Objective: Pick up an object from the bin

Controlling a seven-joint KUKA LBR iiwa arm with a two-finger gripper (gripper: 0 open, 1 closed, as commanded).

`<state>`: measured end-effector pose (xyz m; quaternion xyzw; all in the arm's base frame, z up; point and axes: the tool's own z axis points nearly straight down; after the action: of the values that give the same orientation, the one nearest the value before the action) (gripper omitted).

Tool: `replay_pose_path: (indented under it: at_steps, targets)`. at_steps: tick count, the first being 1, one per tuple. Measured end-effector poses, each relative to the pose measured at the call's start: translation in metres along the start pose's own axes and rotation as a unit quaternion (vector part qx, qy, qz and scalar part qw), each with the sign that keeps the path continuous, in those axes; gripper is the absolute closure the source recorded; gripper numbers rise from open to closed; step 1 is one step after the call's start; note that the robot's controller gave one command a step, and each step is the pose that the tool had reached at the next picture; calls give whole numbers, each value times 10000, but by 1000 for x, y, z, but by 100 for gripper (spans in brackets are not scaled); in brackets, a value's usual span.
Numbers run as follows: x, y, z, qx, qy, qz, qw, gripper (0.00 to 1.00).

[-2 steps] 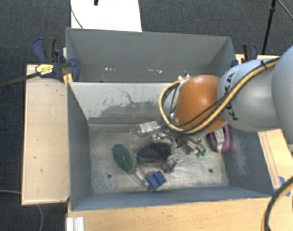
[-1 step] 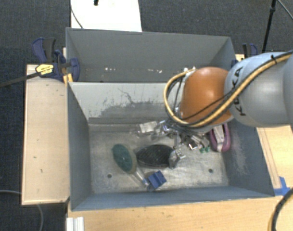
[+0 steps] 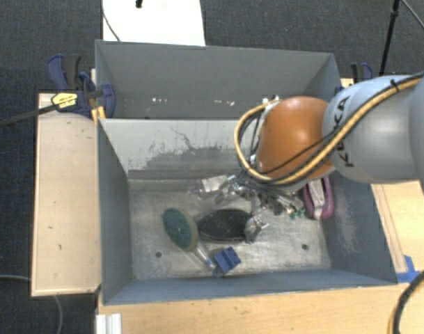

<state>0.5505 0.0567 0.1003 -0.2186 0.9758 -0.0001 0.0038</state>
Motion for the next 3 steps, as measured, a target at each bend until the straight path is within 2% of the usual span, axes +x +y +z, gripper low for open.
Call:
replay_pose_path:
  at_steps: [1,2,3]
  targets:
    - [-6,4,28,-6,15,-676,9977,0]
    - [-7,4,27,-7,9,-651,9979,0]
    - [-9,3,24,2,-20,-637,9980,100]
